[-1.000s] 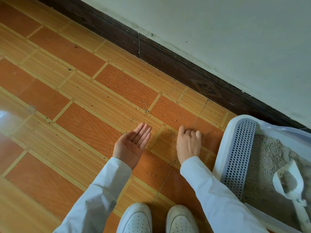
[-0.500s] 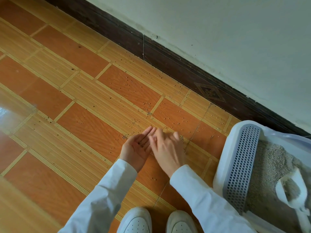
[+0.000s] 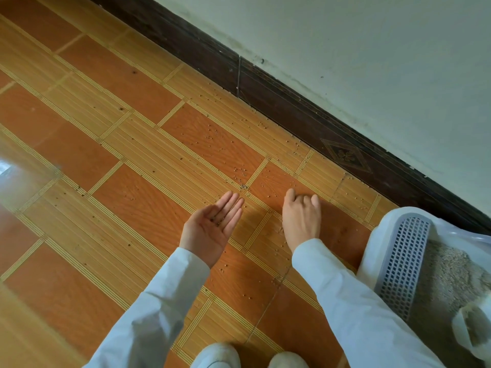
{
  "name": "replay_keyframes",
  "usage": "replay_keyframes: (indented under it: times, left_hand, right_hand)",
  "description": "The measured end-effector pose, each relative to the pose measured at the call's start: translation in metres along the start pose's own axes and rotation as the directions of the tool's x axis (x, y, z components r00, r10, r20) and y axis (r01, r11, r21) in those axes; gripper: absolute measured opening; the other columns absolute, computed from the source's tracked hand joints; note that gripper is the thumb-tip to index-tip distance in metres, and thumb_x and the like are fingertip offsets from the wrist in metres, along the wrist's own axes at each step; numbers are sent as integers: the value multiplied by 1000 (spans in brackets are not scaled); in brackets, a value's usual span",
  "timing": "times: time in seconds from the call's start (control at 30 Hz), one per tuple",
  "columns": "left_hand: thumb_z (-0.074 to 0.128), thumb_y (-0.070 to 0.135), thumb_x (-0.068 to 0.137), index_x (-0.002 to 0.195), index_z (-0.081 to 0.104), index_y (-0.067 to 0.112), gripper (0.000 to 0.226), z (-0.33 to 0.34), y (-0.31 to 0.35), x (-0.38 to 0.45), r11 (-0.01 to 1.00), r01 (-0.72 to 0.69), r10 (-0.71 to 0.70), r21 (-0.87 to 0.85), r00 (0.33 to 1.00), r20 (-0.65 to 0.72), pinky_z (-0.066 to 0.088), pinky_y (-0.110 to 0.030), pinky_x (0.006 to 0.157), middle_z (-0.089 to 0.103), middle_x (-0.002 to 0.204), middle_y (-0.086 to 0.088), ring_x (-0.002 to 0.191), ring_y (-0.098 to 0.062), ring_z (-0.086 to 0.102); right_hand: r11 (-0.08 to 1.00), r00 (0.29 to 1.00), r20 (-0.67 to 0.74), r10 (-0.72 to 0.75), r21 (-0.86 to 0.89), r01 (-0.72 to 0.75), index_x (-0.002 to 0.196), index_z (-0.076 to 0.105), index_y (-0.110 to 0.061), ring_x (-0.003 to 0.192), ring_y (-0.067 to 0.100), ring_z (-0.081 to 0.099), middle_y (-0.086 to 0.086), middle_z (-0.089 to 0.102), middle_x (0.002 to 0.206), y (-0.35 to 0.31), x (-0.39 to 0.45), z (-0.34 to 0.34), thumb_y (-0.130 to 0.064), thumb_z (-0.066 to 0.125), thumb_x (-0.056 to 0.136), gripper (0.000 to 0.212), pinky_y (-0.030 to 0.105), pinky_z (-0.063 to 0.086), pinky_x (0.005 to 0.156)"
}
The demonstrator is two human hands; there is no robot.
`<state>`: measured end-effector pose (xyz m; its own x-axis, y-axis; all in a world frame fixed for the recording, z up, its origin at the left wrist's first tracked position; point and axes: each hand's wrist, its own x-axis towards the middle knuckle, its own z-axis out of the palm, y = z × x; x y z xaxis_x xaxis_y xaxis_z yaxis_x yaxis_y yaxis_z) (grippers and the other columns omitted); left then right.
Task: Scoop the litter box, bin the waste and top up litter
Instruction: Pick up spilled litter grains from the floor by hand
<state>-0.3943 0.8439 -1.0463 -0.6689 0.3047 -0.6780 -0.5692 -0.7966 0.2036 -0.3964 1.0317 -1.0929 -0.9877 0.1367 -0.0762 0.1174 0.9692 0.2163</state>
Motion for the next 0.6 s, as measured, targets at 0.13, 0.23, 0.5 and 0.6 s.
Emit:
replay_keyframes:
  times: [0.13,0.23,0.5,0.6]
  left_hand:
    - [30,15,97,124,53,-7,42,1,-1,4,1000,-12,12,28,1000,-10,43,-41,102,61,125,-19,117,-32,58]
    - [33,16,95,123,55,-6,42,2,-3,6,998,-4,6,55,999,-32,50,-36,96,62,125,-17,113,-26,61]
    - [30,11,96,114,61,-8,41,-2,16,2,995,-87,84,-44,995,-50,46,-42,97,63,121,-20,115,-32,60]
    - [29,12,96,113,60,-7,40,-9,26,0,991,-123,119,-58,991,-66,45,-42,99,63,122,-19,115,-32,60]
  right_hand:
    - [977,976,-211,-52,190,93,91,57,-7,50,15,41,-2,57,55,-11,-1,-17,-13,55,94,7,35,41,69]
    - [884,924,-306,-230,332,330,88,55,-12,52,16,48,-3,58,60,-41,-12,-44,-19,43,99,18,34,43,66]
    - [907,940,-266,-214,305,292,93,54,-12,53,18,50,1,62,61,-49,29,-34,-34,40,100,27,38,43,75]
    - [950,945,-202,-255,130,284,97,55,-12,57,23,56,3,61,61,-57,42,-17,-40,43,98,31,39,44,78]
